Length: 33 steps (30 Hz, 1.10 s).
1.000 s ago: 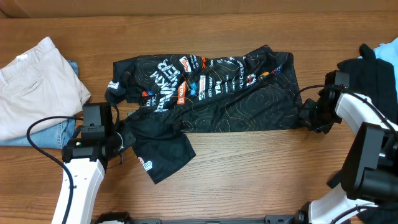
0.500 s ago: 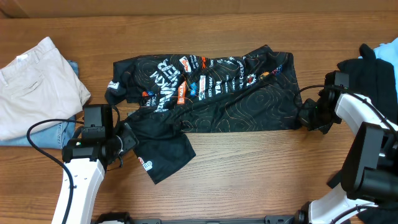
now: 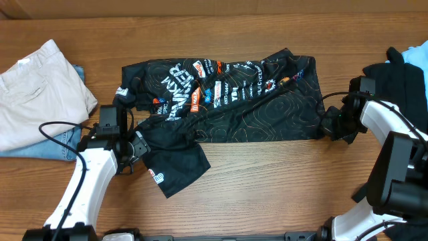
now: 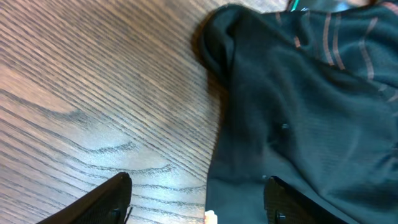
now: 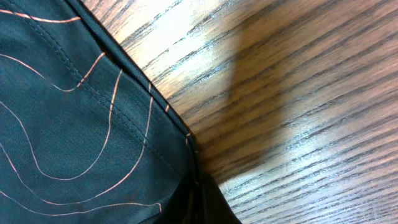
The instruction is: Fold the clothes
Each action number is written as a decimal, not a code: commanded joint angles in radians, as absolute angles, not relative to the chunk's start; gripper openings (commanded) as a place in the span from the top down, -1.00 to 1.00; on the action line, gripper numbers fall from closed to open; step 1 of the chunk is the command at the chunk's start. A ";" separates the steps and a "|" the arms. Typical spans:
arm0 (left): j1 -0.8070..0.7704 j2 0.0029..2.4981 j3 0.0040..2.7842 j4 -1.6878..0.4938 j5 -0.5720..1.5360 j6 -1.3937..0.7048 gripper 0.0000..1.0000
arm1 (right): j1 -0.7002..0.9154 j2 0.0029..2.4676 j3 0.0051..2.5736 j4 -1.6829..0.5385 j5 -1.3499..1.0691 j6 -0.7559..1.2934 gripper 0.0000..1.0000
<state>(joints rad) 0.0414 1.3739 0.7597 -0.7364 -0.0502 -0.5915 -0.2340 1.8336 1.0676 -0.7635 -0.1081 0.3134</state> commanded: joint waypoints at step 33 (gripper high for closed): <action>0.046 1.468 0.761 -0.539 -0.010 -0.471 -0.24 | -0.229 1.860 1.042 -0.765 -0.114 0.306 0.92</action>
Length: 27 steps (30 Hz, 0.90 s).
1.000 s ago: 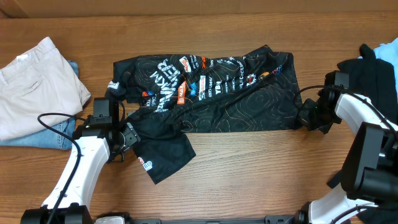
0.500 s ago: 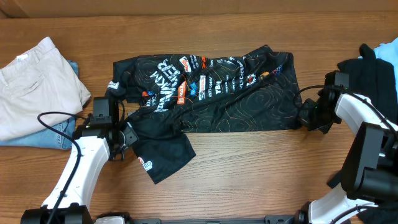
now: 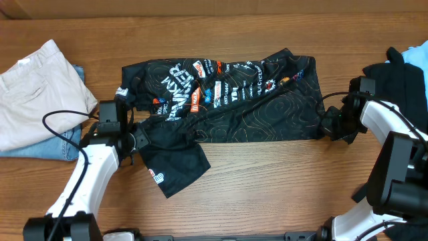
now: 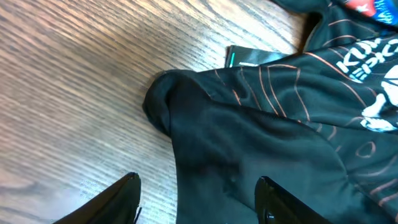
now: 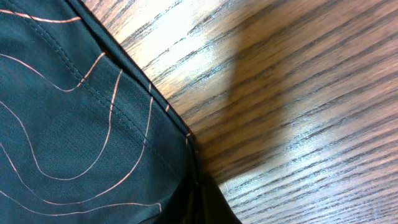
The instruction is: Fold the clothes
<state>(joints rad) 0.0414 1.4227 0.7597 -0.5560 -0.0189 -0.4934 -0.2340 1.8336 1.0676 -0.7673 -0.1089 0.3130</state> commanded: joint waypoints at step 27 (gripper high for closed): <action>0.046 1.523 0.784 -0.453 0.063 -0.439 0.92 | -0.229 1.853 1.063 -0.796 -0.114 0.306 0.92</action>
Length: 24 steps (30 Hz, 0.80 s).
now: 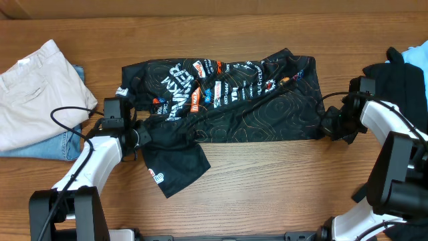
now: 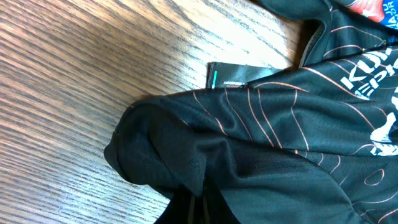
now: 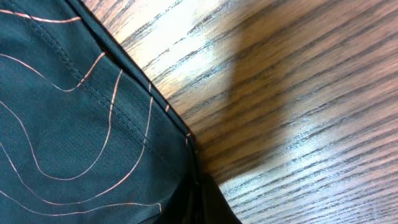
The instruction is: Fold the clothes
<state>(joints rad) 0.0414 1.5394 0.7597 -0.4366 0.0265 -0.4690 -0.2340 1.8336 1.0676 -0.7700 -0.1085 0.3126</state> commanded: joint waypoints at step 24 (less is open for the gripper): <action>0.227 0.896 1.520 -1.047 0.071 -0.310 0.92 | -0.231 1.138 1.689 -1.295 -0.066 0.280 0.92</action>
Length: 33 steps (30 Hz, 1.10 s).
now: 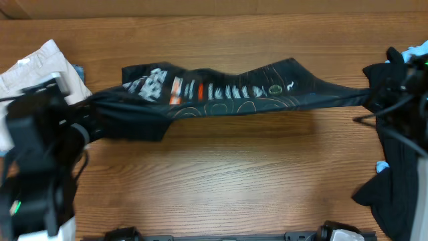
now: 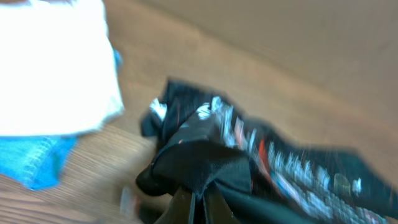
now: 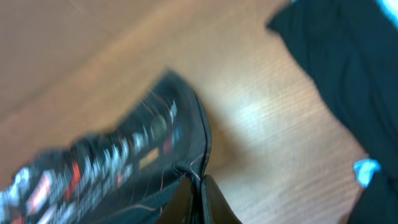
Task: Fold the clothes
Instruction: 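Lift the jersey with both grippers, flip it, and lay it flat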
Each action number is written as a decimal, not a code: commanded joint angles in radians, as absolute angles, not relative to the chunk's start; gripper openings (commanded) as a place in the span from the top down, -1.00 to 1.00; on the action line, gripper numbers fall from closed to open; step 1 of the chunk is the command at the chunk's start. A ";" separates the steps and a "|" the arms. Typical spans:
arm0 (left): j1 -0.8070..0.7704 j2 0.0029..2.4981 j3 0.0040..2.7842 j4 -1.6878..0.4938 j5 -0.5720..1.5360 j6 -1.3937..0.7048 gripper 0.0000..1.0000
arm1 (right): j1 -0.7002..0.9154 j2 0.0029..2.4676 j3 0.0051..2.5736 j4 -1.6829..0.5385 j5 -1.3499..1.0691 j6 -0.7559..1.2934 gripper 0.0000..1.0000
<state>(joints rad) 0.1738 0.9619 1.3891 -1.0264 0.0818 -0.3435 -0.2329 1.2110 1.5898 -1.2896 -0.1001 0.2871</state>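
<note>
A black jersey (image 1: 221,94) with printed logos hangs stretched and blurred above the table, held at both ends. My left gripper (image 1: 92,119) is shut on its left end; the left wrist view shows the fingers (image 2: 198,200) pinching bunched black cloth (image 2: 205,163). My right gripper (image 1: 373,95) is shut on the right end, where the hem (image 3: 202,140) runs into the shut fingers (image 3: 198,190). The jersey's printed side (image 3: 106,158) trails away to the left.
Beige trousers (image 1: 30,67) lie on blue jeans (image 2: 31,163) at the far left. At the right edge sits a pile of dark clothes (image 1: 409,77) with a light blue piece (image 1: 418,48). The brown wooden table (image 1: 221,174) runs under the jersey.
Both grippers have risen and moved apart with the jersey. It lay flat on the table with a sleeve flopped toward the front; now it hangs taut between them.
My left gripper stood open at the jersey's left sleeve, then open farther up by its folded edge, then shut on that fold. My right gripper stayed shut on the right hem corner throughout. Now both hold the jersey stretched in the air.
</note>
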 commanded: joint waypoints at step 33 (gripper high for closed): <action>0.248 1.668 1.947 -0.314 0.646 -0.454 0.92 | -0.203 1.659 2.062 -0.943 -0.045 0.356 0.92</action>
